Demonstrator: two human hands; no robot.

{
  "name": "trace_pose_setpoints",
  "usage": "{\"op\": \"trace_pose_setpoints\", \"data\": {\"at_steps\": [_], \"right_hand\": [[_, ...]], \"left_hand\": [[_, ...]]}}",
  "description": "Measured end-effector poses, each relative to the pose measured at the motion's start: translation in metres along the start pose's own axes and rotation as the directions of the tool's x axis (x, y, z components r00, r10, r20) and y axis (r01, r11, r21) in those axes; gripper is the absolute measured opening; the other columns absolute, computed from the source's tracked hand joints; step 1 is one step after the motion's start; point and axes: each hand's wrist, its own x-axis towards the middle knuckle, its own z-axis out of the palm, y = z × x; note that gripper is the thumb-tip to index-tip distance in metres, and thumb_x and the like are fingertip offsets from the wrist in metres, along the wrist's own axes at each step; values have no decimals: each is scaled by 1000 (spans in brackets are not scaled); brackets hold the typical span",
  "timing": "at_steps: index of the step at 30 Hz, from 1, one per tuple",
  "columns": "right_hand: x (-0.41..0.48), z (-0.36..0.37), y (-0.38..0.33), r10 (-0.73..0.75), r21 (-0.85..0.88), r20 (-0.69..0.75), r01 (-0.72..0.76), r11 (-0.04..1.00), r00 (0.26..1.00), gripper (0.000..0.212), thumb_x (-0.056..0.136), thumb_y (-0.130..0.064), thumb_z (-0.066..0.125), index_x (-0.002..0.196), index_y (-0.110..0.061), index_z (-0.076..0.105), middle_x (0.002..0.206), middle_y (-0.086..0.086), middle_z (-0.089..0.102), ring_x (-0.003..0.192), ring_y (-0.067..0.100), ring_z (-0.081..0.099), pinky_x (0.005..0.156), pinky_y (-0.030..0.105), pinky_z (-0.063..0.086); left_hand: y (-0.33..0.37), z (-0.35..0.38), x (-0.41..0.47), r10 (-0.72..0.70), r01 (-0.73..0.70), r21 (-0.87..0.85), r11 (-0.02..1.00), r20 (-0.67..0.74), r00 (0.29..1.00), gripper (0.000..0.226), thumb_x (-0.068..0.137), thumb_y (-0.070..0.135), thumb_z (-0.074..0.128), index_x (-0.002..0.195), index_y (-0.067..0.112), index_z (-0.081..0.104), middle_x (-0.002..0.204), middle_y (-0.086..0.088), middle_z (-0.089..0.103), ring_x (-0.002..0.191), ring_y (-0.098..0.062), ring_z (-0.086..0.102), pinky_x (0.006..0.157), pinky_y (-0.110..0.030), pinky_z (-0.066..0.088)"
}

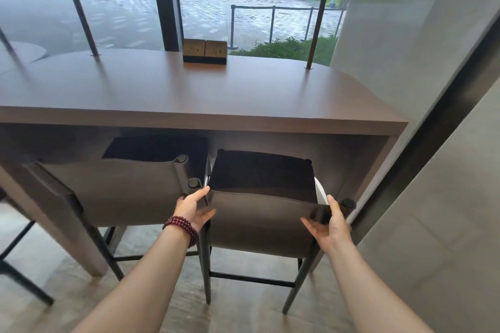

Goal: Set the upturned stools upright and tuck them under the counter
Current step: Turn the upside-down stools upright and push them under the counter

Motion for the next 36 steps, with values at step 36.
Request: {"op": "trace_pose_setpoints", "data": {"at_steps": [36], "right_hand": [[-340, -83, 176, 573, -670, 738, 492, 556, 357, 25, 96, -33, 52, 113, -19, 63, 102, 6, 73, 98, 21, 69, 89, 39, 52]], "left_hand": [[-104, -234, -439, 521, -516, 123, 847, -382, 764, 17, 92, 14, 51, 103, 19, 61, 100, -8, 70, 91, -24, 67, 83, -36, 51]]}}
